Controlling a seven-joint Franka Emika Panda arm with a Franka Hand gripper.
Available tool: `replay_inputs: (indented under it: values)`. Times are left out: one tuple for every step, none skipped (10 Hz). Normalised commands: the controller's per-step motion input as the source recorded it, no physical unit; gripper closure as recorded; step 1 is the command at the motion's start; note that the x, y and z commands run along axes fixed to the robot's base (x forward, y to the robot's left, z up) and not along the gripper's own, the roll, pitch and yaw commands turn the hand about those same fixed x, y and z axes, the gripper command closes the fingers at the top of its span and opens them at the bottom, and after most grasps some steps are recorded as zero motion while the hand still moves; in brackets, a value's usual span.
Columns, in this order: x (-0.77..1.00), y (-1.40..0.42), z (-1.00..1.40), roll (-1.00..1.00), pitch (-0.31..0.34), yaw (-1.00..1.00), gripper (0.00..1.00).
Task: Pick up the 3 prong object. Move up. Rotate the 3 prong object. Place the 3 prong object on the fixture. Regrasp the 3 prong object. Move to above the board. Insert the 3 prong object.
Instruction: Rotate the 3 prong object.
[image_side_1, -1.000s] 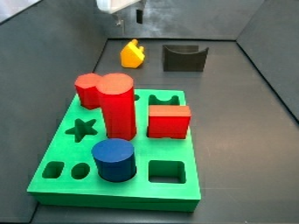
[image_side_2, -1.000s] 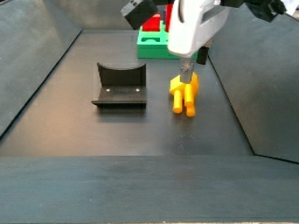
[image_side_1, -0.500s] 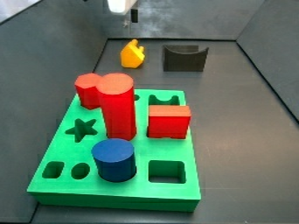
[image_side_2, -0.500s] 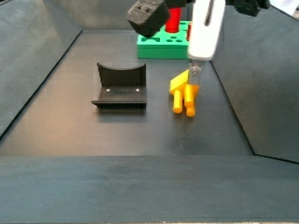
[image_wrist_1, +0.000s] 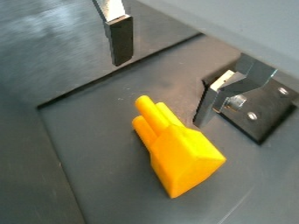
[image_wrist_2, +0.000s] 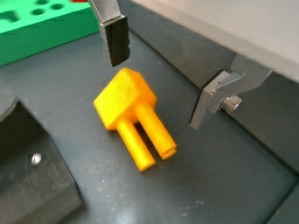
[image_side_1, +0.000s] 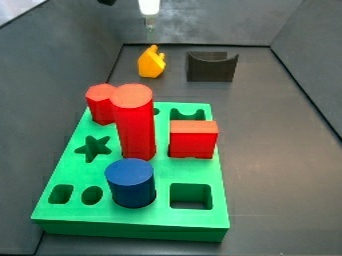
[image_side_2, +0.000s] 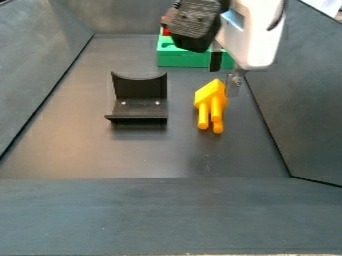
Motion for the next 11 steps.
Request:
replay_inputs:
  values:
    - [0.04, 0.00, -0.03, 0.00, -0.016, 1.00, 0.00]
    - [0.04, 0.00, -0.03, 0.00, -0.016, 1.00, 0.00]
    - [0.04, 0.00, -0.03, 0.00, -0.017, 1.00, 0.00]
    - [0.04, 0.00, -0.03, 0.00, -0.019, 1.00, 0.00]
    - [0.04, 0.00, -0.03, 0.00, -0.020, 1.00, 0.00]
    - [0.04, 0.00, -0.03, 0.00, -0.021, 1.00, 0.00]
    - [0.04, 0.00, -0.03, 0.00, -0.023, 1.00, 0.00]
    - [0.04, 0.00, -0.03, 0.00, -0.024, 1.00, 0.00]
    - [0.04, 0.00, -0.03, 0.00, -0.027, 1.00, 0.00]
    - [0.04, 0.00, -0.03, 0.00, -0.028, 1.00, 0.00]
    - [0.04, 0.00, -0.03, 0.00, -0.031, 1.00, 0.00]
